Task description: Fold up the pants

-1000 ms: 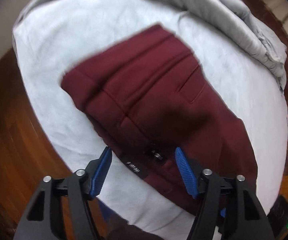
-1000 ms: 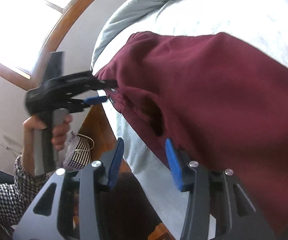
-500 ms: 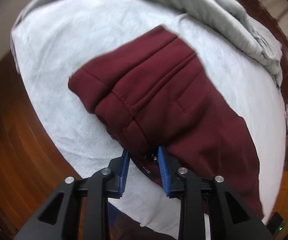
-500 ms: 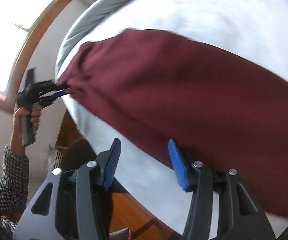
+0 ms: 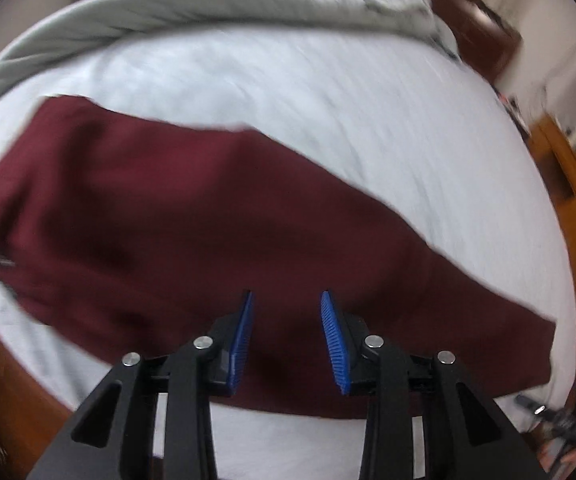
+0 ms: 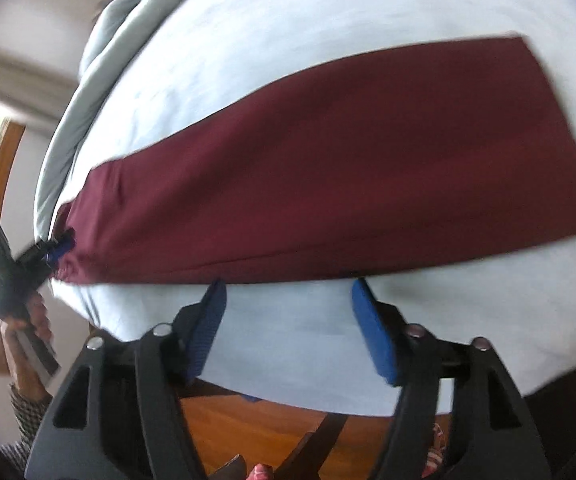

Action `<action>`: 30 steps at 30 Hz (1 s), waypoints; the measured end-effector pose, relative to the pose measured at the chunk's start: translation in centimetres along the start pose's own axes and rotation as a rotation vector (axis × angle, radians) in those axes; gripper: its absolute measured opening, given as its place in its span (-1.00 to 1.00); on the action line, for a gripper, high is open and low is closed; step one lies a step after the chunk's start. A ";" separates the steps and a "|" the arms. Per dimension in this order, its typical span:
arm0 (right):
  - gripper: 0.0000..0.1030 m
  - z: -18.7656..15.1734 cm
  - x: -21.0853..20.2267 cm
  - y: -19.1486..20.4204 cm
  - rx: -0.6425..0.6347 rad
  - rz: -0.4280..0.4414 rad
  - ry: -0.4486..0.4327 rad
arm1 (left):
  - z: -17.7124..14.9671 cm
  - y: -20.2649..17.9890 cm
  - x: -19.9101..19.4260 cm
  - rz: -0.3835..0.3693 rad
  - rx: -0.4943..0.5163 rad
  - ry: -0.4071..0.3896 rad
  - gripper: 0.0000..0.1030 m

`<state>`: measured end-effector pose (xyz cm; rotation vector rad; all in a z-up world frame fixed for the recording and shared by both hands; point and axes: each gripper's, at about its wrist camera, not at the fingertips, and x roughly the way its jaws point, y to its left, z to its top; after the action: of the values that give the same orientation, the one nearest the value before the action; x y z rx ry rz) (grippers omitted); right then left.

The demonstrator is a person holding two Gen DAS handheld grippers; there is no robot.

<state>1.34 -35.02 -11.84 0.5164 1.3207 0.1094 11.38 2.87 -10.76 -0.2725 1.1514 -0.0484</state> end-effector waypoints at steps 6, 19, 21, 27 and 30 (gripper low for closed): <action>0.38 0.5 -0.3 -4.8 0.134 0.028 -0.052 | -1.7 -3.0 2.5 0.103 0.045 -0.004 -0.28; -0.07 3.2 -0.6 -10.1 0.329 0.179 -0.183 | -2.3 -5.4 3.3 -0.014 0.120 0.052 -0.21; -0.29 3.5 -1.6 -10.2 0.292 0.162 -0.217 | -2.2 -5.4 3.3 -0.010 0.126 0.059 -0.21; -0.50 4.5 -0.9 -13.1 0.393 0.237 -0.223 | -2.1 -6.6 3.9 0.021 0.136 0.056 -0.10; -0.72 5.2 -2.7 -12.1 0.288 0.231 -0.255 | -2.1 -7.0 3.8 0.032 0.123 0.050 -0.09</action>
<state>3.04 -48.20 -13.72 0.8988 1.0280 0.0416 11.80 -4.93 -13.31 -0.1443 1.1970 -0.0984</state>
